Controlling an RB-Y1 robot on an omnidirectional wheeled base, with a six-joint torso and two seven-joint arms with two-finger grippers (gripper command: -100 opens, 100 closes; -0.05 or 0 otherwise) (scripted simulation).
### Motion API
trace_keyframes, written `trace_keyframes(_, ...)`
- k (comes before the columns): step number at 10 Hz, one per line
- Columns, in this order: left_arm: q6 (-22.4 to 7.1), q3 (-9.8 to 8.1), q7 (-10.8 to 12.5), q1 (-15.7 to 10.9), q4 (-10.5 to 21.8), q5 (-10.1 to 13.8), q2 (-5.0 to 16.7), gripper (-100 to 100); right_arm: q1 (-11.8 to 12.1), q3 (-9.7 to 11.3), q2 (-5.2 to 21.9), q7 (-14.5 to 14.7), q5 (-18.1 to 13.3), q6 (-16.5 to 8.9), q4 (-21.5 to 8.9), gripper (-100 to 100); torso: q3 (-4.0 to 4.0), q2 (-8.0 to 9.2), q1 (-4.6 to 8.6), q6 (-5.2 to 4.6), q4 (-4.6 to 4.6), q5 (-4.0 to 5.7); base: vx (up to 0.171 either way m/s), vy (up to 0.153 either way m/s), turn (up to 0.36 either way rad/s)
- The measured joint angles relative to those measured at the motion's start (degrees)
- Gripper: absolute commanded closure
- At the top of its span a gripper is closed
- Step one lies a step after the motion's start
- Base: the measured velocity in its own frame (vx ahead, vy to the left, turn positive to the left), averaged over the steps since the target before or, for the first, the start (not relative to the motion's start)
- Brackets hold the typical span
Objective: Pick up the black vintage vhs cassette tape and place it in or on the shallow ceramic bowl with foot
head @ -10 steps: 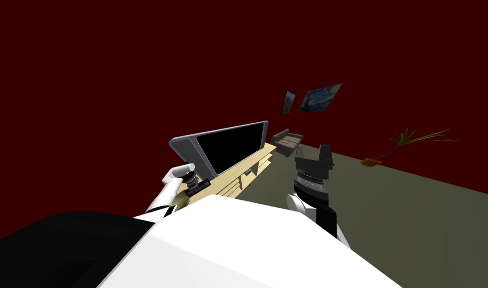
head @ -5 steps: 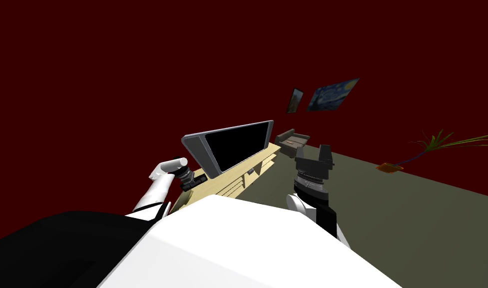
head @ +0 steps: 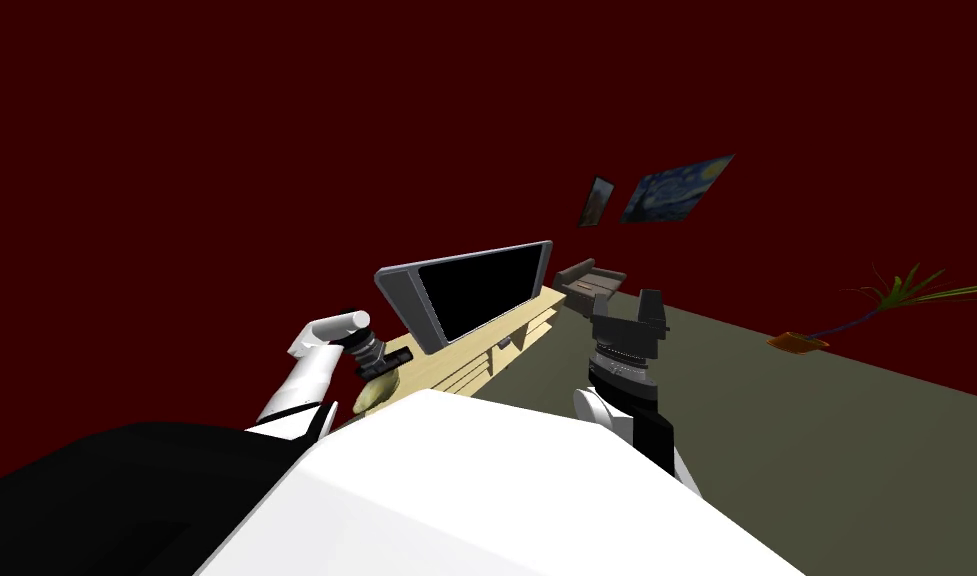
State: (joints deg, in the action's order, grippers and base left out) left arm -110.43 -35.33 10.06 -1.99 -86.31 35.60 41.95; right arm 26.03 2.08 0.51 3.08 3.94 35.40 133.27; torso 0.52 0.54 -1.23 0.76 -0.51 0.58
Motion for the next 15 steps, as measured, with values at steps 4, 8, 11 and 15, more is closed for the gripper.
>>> trace_keyframes(4,-0.2,-0.05,0.0,0.0,0.0,0.0,0.0,-100,0.0,0.0,0.0,0.0,0.0,0.0,0.0,0,-0.08,-0.13,0.09,-0.06,0.04,0.01,0.0,0.0,0.0)
trace_keyframes(8,1.0,-0.15,-1.3,-0.8,1.6,0.1,1.6,-100,0.0,0.0,0.0,0.0,0.0,0.0,0.0,0,-0.16,-0.27,0.25,-0.01,0.06,0.05,0.032,-0.039,0.06)
trace_keyframes(11,2.5,-0.15,-5.4,-1.6,7.1,0.1,3.8,-100,0.0,0.0,0.0,0.0,0.0,0.0,0.0,0,-0.16,-0.25,0.2,-0.07,0.08,0.03,0.036,-0.045,0.022)
trace_keyframes(15,5.2,-0.42,-11.2,-3.0,14.3,0.2,7.8,-100,0.0,0.0,0.0,0.0,0.0,0.0,0.0,0,-0.14,-0.21,0.15,-0.07,0.07,0.02,0.027,-0.034,0.019)
